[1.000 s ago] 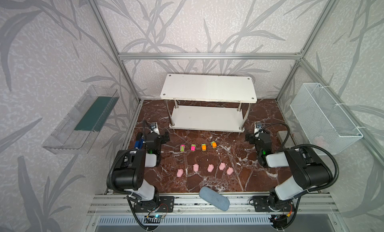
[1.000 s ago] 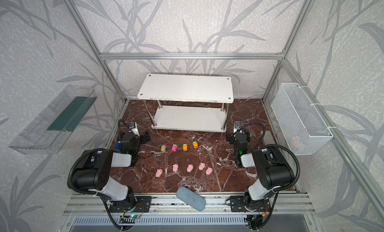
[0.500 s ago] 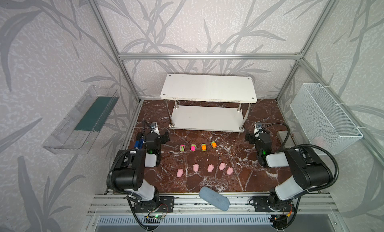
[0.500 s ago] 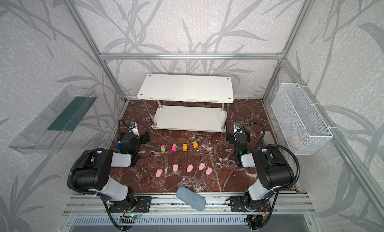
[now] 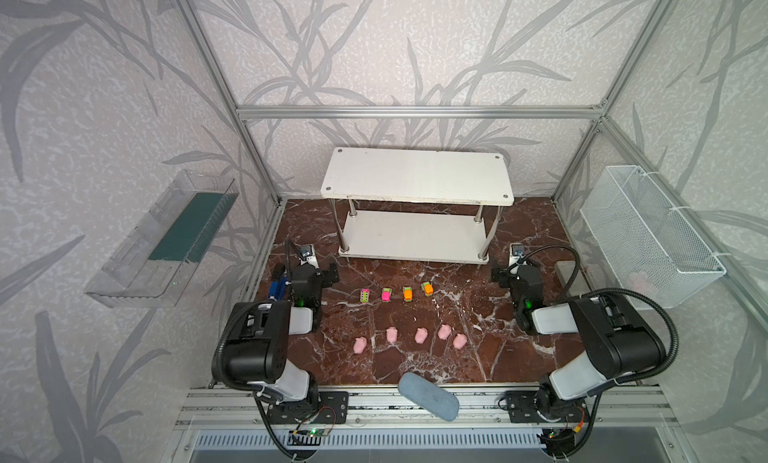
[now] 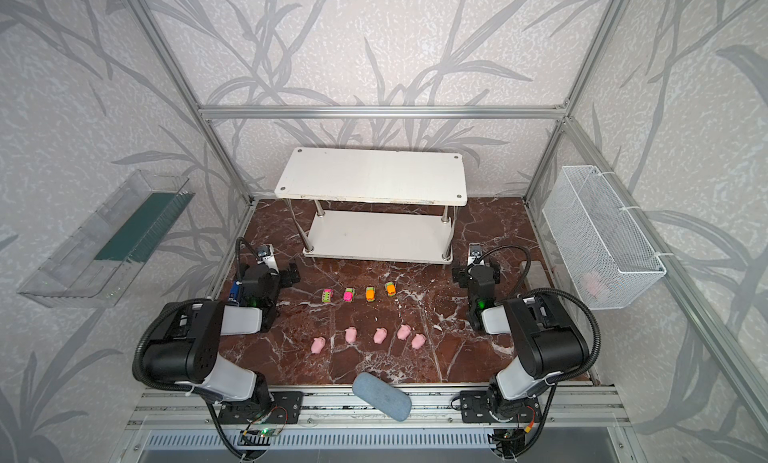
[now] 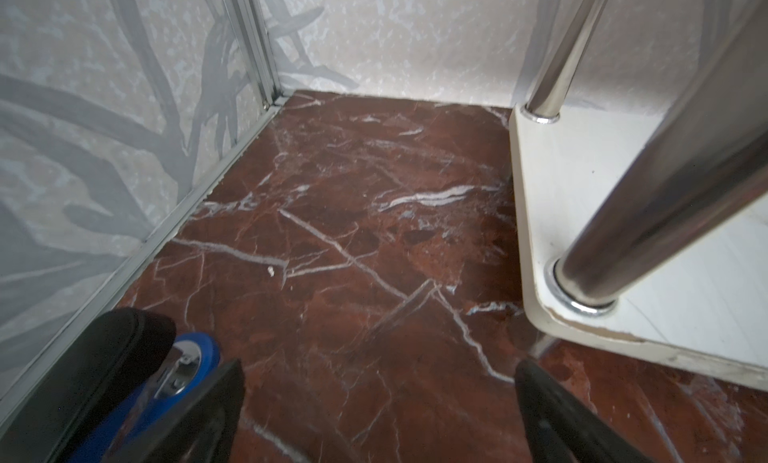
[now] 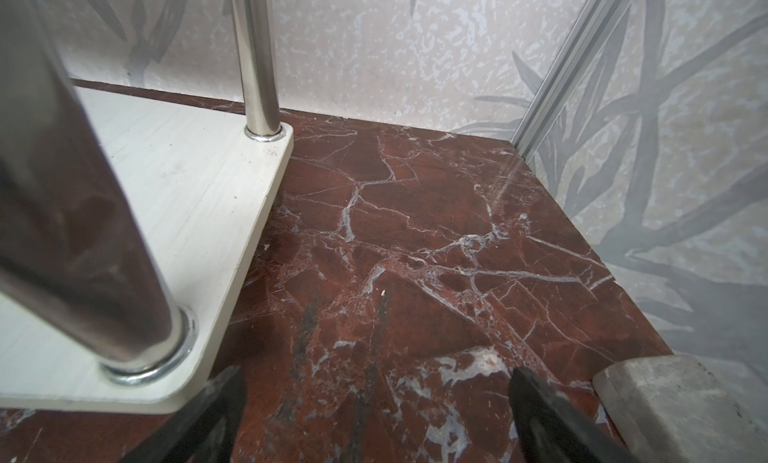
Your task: Place and organize the plastic toys onto the shelf
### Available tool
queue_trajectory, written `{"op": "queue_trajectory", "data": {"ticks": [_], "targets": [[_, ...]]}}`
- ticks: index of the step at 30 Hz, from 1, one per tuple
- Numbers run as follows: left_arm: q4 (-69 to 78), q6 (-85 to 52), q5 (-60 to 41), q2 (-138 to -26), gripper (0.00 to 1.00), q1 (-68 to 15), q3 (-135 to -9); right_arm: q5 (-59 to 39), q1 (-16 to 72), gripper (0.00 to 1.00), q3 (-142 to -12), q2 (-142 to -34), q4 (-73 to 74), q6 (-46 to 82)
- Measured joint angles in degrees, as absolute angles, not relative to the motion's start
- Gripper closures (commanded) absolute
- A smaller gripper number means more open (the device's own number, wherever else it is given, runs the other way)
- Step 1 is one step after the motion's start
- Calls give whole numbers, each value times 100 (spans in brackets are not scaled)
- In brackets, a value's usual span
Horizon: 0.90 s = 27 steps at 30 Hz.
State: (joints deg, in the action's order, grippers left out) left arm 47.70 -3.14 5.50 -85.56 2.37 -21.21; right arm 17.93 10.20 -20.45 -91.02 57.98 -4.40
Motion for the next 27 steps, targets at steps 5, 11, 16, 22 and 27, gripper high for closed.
{"op": "queue_trajectory", "data": {"ticks": [5,11,16,22,27], "targets": [[4064,-252,993,-7850,1,32,-2561,1903,1116,4,-2064,-8823,5415,-467],[3538,-602,1516,-7282,5,-158,-2668,1844,1188,5,-2475,-7411,4158,-320],[2674,-1219,2349,-6569,5,-405,-2766,1841,1240,6,-2453,-6335,3212,187],[941,-2338,2840,-5601,5,-698,-3199,1841,1466,6,-2456,-4853,1507,867],[-274,-2985,2803,-4869,5,-812,-3269,1822,1903,7,-2480,-4045,163,1291]]}}
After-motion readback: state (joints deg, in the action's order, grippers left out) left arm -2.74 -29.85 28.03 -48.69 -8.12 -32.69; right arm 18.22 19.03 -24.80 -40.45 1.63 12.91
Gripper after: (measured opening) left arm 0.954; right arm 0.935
